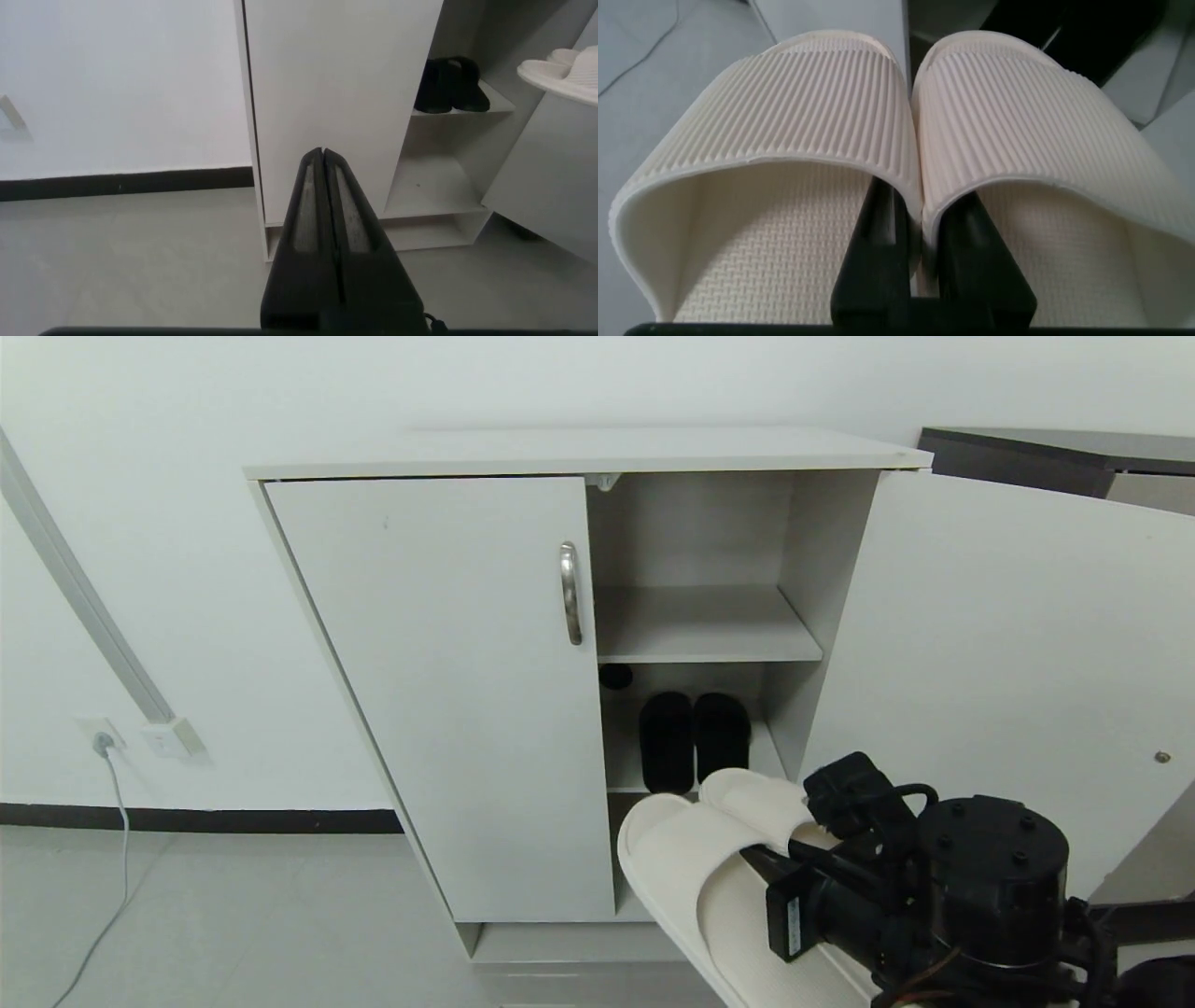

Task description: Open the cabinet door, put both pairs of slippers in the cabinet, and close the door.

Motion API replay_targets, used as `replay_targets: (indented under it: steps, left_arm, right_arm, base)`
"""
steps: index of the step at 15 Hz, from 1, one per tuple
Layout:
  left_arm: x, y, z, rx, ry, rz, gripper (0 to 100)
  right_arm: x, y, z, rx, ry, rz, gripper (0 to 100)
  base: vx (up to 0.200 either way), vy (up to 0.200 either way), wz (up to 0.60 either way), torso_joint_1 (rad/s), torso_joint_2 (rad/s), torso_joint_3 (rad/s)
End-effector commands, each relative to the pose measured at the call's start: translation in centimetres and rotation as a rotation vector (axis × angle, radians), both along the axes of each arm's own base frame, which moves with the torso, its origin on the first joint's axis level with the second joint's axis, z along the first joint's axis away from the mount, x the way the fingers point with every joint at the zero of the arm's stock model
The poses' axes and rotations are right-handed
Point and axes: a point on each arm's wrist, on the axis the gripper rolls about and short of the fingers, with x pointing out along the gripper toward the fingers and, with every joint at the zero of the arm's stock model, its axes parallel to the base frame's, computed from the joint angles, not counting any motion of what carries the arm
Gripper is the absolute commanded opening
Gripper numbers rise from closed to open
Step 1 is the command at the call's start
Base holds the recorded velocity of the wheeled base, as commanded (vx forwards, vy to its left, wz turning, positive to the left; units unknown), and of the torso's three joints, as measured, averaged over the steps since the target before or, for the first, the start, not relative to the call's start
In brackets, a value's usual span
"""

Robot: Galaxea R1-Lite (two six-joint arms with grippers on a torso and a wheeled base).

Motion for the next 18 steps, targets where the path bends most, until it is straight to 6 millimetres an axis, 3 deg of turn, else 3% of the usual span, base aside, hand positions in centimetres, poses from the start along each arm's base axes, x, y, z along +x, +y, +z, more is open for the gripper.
replay_targets:
  steps: [1, 4, 9, 11, 15, 18]
  left_arm:
    - [0.0, 0.0, 0.0, 0.0, -0.001, 0.0, 0]
    - [0.0, 0.0, 0.0, 0.0, 0.001, 0.0, 0]
    - [0.0, 0.0, 0.0, 0.0, 0.001, 0.0, 0]
    - [0.0, 0.0, 0.0, 0.006, 0.001, 0.0, 0]
    - [0.0, 0.0, 0.0, 0.0, 0.001, 0.006, 0]
    - [0.0, 0.0, 0.0, -0.002, 0.001, 0.006, 0]
  right_arm:
    - [1.9, 2.3, 0.9, 0.039, -0.022, -0.092, 0]
    - [4.6, 5.7, 3.4, 0.0, 0.068, -0.358, 0]
    - [5.1, 8.3, 10.9, 0.003, 0.027, -0.488, 0]
    - [5.8, 9.0, 11.3, 0.004, -0.006, -0.541, 0]
    - [6.9, 9.6, 9.9, -0.043, 0.0, -0.552, 0]
    - [7.2, 9.2, 9.9, -0.051, -0.003, -0.563, 0]
  base:
    - [0.0, 0.0, 0.0, 0.0, 0.0, 0.0]
    - [0.0, 0.0, 0.0, 0.0, 0.0, 0.0]
    - [0.0, 0.0, 0.0, 0.0, 0.0, 0.0]
    - [0.0, 0.0, 0.0, 0.0, 0.0, 0.0]
    - [0.0, 0.0, 0.0, 0.0, 0.0, 0.0]
    - [0.0, 0.0, 0.0, 0.0, 0.0, 0.0]
